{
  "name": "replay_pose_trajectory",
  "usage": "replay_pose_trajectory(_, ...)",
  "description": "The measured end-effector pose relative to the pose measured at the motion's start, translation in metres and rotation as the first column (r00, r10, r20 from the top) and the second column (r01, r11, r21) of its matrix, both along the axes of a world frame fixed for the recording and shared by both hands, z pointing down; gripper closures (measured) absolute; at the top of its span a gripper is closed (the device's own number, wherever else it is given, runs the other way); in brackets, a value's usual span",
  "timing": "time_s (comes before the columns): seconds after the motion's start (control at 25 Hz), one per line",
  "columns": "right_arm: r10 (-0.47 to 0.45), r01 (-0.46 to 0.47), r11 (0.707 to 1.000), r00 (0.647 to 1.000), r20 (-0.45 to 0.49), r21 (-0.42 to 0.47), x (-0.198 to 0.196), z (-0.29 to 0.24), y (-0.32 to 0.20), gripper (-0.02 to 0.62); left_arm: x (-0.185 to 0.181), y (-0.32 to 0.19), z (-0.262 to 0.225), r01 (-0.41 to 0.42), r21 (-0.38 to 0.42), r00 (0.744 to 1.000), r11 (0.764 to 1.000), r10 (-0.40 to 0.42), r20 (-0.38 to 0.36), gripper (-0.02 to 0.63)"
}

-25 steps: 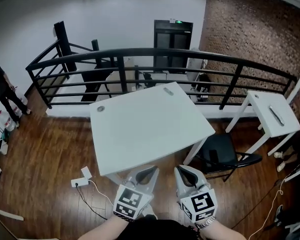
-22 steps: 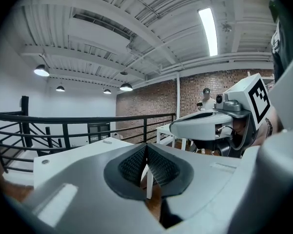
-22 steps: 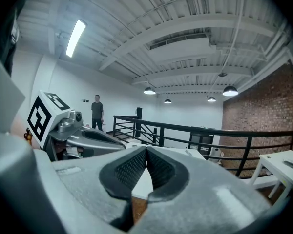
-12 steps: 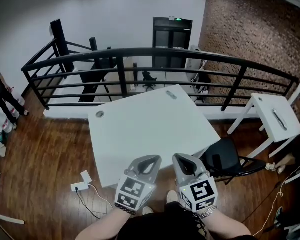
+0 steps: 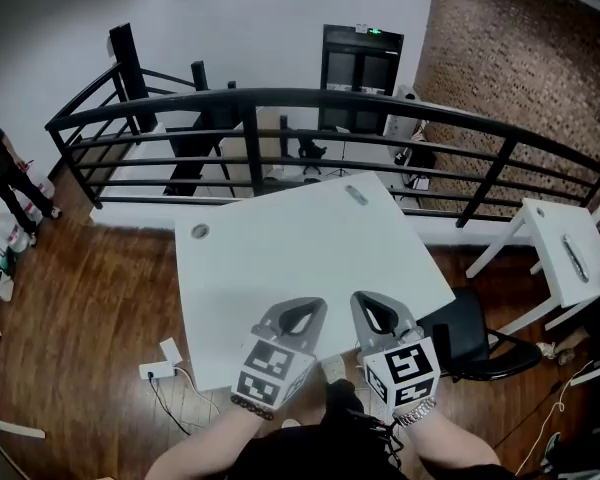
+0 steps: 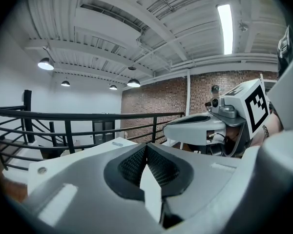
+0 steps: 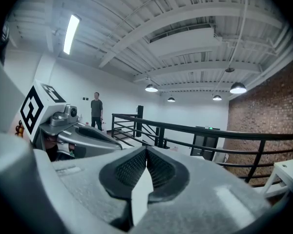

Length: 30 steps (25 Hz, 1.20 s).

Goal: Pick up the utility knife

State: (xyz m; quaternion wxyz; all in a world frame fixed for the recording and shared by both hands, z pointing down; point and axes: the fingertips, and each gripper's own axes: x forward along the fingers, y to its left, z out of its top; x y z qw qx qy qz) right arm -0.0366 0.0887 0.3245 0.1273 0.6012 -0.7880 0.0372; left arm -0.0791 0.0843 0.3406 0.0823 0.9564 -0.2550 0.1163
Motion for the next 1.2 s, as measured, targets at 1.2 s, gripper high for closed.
replay_pose_trajectory(1.2,-0.108,0.109,0.954,0.994,0.019,-0.278,0.188,0.145,-0.322,0.522,0.187,-0.298,0.107,0.167,-0.194,0.980,0.967,-0.142,0.139,0.589)
